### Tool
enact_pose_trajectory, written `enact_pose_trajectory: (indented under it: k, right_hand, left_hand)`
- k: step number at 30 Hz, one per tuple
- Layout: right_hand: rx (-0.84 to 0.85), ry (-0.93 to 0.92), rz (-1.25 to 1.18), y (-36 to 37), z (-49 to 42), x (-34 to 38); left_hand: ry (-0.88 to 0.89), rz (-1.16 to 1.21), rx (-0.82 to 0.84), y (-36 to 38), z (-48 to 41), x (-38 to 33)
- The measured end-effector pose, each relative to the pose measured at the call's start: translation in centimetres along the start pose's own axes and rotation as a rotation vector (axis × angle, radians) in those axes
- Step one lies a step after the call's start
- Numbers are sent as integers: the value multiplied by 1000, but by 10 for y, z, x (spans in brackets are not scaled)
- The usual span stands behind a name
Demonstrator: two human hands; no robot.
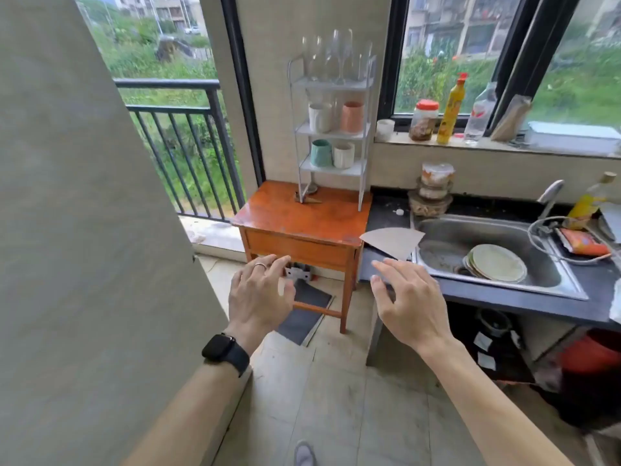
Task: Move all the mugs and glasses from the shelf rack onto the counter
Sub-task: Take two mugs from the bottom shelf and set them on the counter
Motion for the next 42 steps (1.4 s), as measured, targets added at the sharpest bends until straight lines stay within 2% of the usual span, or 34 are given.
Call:
enact_pose_trajectory:
  k: [7, 10, 22, 29, 33, 37, 42]
  right_hand:
    - [18, 33, 22, 45, -143, -11]
    - [-40, 54, 25, 58, -195, -18]
    - [-10, 130, 15, 145, -366, -94]
    - [122, 201, 25, 196, -460, -150]
    - [208, 292, 9, 223, -496, -178]
    - [200, 447, -191, 252, -528, -198]
    - [95, 745, -572, 288, -568, -213]
  left_hand:
    - [64, 14, -26, 32, -158, 17]
    - [85, 13, -26, 43, -221, 22]
    - [155, 1, 39, 144, -404, 14]
    - [158, -57, 186, 212, -489, -5]
    - [96, -18, 259, 243, -532, -14]
    - [-39, 203, 411, 282, -573, -18]
    - [-334, 811, 516, 321, -622, -25]
Point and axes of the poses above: each hand's wrist, its own z-axis away from the middle knuckle, its own y-axis out of the palm, x = y × z, the point moved 3 cm from there along -z, towards the middle knuckle, and after that the axes turned 12 degrees about -z, right-handed, at the moved point
